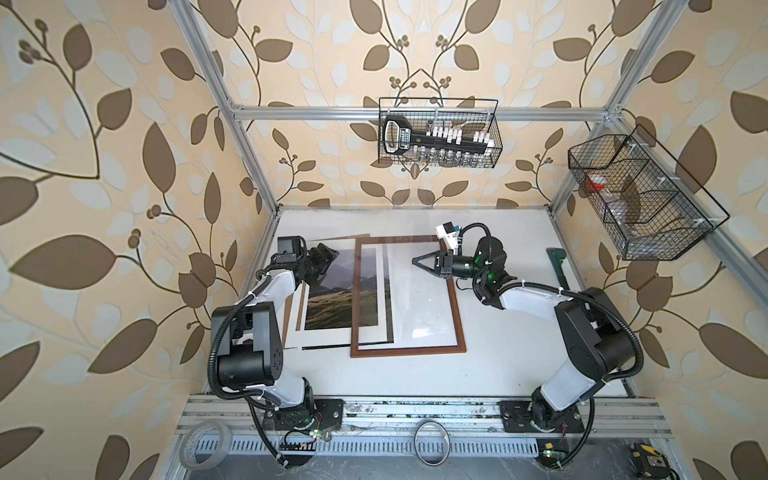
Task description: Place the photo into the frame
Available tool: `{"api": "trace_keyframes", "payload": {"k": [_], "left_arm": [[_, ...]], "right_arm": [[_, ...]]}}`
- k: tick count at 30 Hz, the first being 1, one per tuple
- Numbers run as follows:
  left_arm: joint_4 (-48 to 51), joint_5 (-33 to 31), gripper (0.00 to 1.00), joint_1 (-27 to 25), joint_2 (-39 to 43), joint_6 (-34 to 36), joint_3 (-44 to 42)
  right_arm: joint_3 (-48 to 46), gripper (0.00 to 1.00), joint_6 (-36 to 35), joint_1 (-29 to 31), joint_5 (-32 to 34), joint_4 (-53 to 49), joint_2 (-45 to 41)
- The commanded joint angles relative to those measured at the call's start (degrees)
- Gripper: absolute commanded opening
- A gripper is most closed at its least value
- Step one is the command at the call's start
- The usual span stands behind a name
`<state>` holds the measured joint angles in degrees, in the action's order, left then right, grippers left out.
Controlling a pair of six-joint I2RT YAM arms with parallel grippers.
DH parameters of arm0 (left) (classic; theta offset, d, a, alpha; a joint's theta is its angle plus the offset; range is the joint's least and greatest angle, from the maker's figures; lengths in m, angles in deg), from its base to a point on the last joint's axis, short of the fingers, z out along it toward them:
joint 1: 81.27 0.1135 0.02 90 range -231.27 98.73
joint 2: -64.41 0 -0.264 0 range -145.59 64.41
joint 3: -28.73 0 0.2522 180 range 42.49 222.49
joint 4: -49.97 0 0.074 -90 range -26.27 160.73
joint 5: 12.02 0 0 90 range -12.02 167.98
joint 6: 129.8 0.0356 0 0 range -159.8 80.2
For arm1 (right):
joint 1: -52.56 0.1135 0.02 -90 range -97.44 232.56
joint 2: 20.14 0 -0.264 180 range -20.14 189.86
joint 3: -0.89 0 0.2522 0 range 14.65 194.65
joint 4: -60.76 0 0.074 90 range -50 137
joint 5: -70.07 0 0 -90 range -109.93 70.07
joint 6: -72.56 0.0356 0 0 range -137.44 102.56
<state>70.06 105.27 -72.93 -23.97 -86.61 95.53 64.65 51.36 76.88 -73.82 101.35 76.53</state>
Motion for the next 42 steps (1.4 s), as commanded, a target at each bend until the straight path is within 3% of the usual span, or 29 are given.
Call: {"api": "trace_keyframes", "payload": {"k": [1, 6, 10, 14, 19, 24, 33, 42], "left_arm": [[-1.46, 1.99, 0.86, 0.01, 1.63, -0.97, -0.81], [-1.25, 1.80, 0.86, 0.10, 1.63, -0.93, -0.61], [-0.15, 0.50, 0.86, 0.21, 1.72, -0.32, -0.67], [0.70, -1.06, 0.86, 0.29, 1.46, 0.49, -1.34], [-0.45, -1.54, 0.86, 0.27, -0.02, 0.66, -2.54], [-1.84, -1.10, 0.86, 0.13, -1.42, 0.29, -3.29], [-2.34, -0.92, 0.86, -2.11, -2.62, 0.39, -3.41], [-2.90, -0.58, 0.86, -3.15, -3.74, 0.12, -2.61]], "right_arm": [[3.10, 0.00, 11.44, 0.58, -1.16, 14.83, 2.01], [7.03, 0.00, 11.32, 2.94, -0.77, 13.69, 2.35], [7.14, 0.00, 5.98, 2.84, -0.20, 6.16, 2.78], [4.99, 0.00, -7.24, 0.88, 1.62, -12.33, 3.18], [8.61, 0.00, -31.22, 0.30, 6.78, -43.16, 4.49], [8.64, 0.00, -39.44, -1.07, 11.80, -51.86, 7.45], [8.52, 0.00, -49.66, -3.62, 17.31, -58.61, 7.15], [3.59, 0.00, -43.69, -3.91, 12.69, -44.38, 7.01]]}}
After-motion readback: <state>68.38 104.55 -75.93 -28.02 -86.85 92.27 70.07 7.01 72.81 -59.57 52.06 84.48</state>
